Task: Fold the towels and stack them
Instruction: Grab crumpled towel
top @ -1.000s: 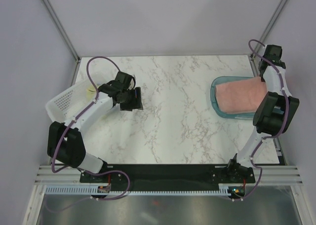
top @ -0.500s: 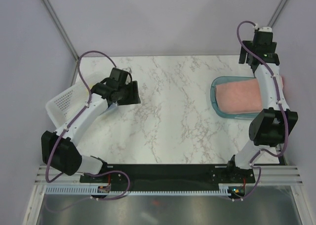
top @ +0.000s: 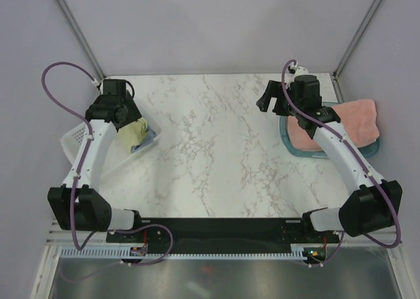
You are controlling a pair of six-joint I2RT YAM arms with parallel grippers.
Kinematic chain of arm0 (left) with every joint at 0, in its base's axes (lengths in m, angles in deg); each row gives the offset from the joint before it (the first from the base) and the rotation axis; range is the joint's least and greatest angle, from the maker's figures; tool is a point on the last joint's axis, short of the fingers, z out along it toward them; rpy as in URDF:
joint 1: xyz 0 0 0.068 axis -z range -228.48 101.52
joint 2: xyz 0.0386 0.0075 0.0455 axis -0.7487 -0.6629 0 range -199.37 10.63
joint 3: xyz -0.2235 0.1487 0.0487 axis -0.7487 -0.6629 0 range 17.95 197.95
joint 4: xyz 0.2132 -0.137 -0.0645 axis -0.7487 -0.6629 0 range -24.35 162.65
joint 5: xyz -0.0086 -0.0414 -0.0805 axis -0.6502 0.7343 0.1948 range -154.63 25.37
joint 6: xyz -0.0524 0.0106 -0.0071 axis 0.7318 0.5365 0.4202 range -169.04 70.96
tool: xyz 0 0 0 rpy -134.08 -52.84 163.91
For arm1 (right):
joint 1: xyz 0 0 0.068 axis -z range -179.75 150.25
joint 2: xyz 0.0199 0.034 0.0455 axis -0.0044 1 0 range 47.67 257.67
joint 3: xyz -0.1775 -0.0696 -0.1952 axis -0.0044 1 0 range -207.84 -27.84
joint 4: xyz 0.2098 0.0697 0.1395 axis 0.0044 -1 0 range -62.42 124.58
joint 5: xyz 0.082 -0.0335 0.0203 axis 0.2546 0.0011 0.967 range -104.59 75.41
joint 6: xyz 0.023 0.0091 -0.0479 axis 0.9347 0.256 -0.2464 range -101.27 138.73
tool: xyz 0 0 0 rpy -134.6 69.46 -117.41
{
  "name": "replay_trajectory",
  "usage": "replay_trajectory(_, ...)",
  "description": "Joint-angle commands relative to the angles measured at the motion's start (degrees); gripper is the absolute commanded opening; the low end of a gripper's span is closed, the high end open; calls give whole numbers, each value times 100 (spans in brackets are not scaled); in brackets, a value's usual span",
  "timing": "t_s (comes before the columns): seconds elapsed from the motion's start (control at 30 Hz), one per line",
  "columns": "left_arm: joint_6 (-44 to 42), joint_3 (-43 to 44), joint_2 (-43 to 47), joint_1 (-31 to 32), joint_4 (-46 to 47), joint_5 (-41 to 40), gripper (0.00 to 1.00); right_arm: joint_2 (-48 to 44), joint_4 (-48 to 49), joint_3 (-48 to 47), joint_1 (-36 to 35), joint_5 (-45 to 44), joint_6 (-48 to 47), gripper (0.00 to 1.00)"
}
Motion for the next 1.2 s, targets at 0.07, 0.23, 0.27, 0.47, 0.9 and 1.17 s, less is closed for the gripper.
replay_trajectory(0.07,232,-225,-768,-283,-38,-141,63,-423,778,49,-98,358,266,98)
replay_trajectory(0.23,320,-58,-1614,-608,94,107,43,-449,690,32,-98,367,-68,97)
replay_trajectory(0.27,285,125,-1737,-634,41,28,23,-467,647,32,-107,288,-121,98)
replay_trajectory(0.47,127,1058,-1423,-635,-442,-464,2,-529,629,67,-107,261,-183,98)
replay_trajectory(0.9,-506,2035,-438,-608,-689,-157,2,-344,620,128,-98,261,-166,97)
replay_trajectory(1.17,-559,1999,-122,-582,-119,1859,2,-274,620,111,-107,463,-34,97)
